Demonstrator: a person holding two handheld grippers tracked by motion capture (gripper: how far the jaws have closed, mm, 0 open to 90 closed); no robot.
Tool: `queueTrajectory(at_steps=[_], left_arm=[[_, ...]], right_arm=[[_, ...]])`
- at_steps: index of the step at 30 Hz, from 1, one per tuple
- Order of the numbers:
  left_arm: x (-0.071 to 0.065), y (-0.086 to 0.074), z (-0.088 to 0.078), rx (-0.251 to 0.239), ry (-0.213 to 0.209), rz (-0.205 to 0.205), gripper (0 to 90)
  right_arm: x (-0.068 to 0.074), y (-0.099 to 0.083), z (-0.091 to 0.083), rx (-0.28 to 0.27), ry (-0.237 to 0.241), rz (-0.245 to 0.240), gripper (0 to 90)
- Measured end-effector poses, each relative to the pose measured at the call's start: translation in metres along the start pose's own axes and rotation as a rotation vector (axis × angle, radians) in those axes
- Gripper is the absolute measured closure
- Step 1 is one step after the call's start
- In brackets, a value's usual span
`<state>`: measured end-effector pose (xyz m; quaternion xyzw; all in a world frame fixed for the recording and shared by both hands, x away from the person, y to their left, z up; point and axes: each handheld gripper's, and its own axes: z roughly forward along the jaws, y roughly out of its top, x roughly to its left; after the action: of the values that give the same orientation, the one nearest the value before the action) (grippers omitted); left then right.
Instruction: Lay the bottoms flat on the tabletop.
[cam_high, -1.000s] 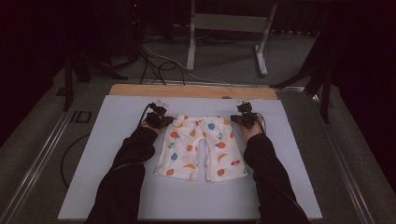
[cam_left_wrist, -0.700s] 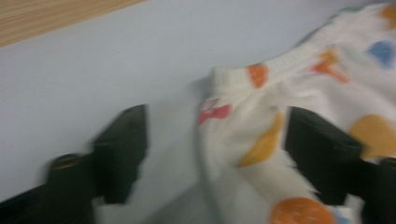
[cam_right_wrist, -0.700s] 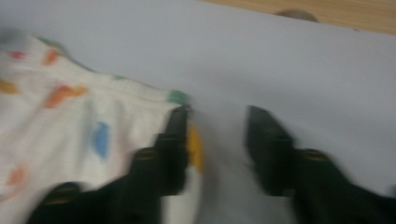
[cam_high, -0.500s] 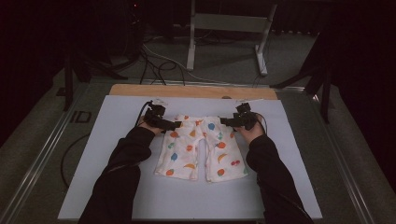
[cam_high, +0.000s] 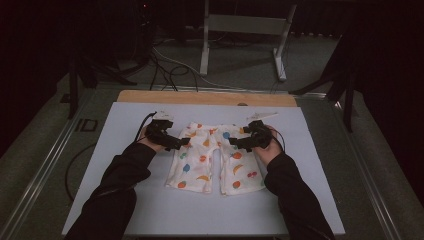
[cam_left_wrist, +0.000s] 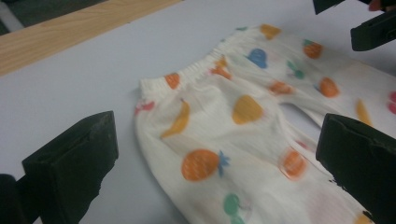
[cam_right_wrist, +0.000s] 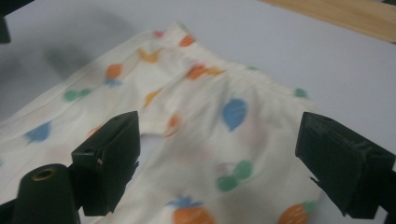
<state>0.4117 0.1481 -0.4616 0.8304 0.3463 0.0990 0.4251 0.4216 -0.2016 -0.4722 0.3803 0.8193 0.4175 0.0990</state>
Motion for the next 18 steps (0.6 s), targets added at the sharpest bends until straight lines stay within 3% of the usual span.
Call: queueTrajectory(at_steps=[9,18], left_arm=[[-0.01,-0.024,-0.019,-0.007,-0.026,0.015,0.0],[-0.035,-0.063,-0.038,-0.002,-0.068,0.049,0.0]], right_arm=[[0.023,-0.013,-0.012,0.007,0.051,-0.047,13.8],[0.046,-0.044,-0.031,-0.018,0.1,-0.081,12.2]])
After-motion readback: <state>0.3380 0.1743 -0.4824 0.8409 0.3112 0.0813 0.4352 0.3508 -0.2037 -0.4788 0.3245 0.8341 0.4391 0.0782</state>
